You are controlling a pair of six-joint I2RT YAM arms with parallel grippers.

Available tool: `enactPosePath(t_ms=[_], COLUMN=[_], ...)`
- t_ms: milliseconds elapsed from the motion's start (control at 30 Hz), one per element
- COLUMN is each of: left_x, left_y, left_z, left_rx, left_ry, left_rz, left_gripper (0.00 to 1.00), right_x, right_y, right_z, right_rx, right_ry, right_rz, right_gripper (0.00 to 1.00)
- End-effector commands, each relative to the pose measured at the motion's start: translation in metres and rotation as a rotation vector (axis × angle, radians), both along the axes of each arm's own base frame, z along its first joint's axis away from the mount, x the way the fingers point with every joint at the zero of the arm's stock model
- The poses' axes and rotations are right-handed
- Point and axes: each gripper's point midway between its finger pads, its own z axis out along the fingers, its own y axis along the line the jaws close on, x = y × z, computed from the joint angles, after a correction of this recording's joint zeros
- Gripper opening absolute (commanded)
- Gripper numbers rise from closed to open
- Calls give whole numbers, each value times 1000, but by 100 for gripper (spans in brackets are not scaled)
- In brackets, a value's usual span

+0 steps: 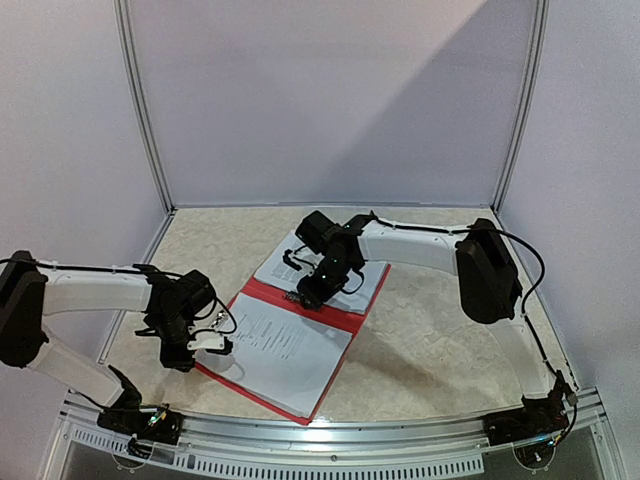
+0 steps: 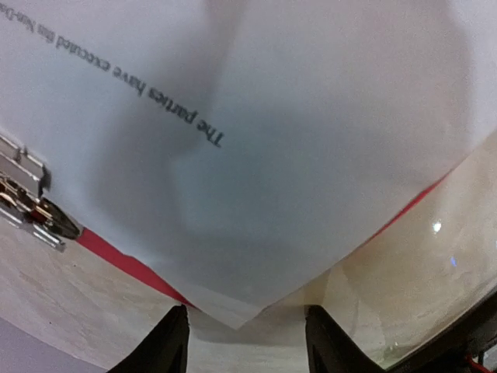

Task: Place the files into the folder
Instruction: Rotate the folder with some files at the center of the board.

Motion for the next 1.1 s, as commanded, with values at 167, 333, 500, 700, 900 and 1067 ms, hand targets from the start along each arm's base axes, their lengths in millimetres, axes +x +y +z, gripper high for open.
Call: enactPosePath(t_ms=[167,333,500,700,900,1067], left_x=[80,130,186,250,254,203], left_y=[-24,-36,-53,-62,-48,-49], left_z=[-5,-2,11,38,55,61], left_rx=[31,73,73,0,-92,-226], left_ry=[-302,-457,-584,-699,-654,-483], left_rz=[-14,-51,-63,-5,113,242], left_gripper=[50,50,50,55,57,58], right_x=[-24,-62,-93,-125,-90,-43], right_y=[-28,-38,-66,-84,-101,-106], right_z=[-31,-24,-15,0,53,61], right_rx=[-52,-36,-50,25,-35,-66], right_ry=[70,119,145,223,47,-37], right_rz=[-75,-102,-223,-349,-405,-456], right_gripper=[44,43,43,43,43,36])
